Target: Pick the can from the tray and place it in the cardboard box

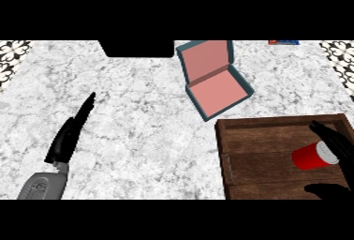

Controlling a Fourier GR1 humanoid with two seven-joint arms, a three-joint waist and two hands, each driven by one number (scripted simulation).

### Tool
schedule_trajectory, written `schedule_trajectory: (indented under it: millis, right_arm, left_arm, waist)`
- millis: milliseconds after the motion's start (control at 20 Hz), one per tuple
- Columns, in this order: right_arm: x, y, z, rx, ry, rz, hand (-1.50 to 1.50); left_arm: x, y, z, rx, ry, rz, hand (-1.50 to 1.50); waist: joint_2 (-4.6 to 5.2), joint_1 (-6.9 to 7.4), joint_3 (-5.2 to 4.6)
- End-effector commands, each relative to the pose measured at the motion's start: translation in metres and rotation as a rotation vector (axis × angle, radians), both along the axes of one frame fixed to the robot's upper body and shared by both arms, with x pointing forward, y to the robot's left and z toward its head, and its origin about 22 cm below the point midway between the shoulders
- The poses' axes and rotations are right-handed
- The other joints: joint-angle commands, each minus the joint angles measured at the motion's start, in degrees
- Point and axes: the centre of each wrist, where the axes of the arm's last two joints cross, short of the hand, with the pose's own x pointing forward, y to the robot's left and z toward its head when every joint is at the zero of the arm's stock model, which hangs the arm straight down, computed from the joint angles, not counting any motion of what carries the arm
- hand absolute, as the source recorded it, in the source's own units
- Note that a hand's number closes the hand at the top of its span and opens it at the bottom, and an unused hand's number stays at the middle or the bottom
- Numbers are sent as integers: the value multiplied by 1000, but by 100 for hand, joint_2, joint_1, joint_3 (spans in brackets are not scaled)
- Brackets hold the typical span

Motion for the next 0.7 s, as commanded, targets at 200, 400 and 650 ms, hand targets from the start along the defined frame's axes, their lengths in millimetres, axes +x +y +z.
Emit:
schedule_trajectory:
  millis: [200, 400, 650]
  right_arm:
    - [9, 7, -23, -106, -181, -15, 150]
    - [25, -2, -23, -121, -271, -69, 150]
    - [11, 18, -18, -109, -342, -104, 150]
  left_arm:
    - [11, 5, 1, 13, -10, -5, 0]
    - [9, 5, 3, 12, -6, 1, 0]
    - [4, 0, -1, 6, 5, -12, 0]
  waist:
    - [36, 7, 67]
    - [35, 32, 68]
    - [25, 9, 64]
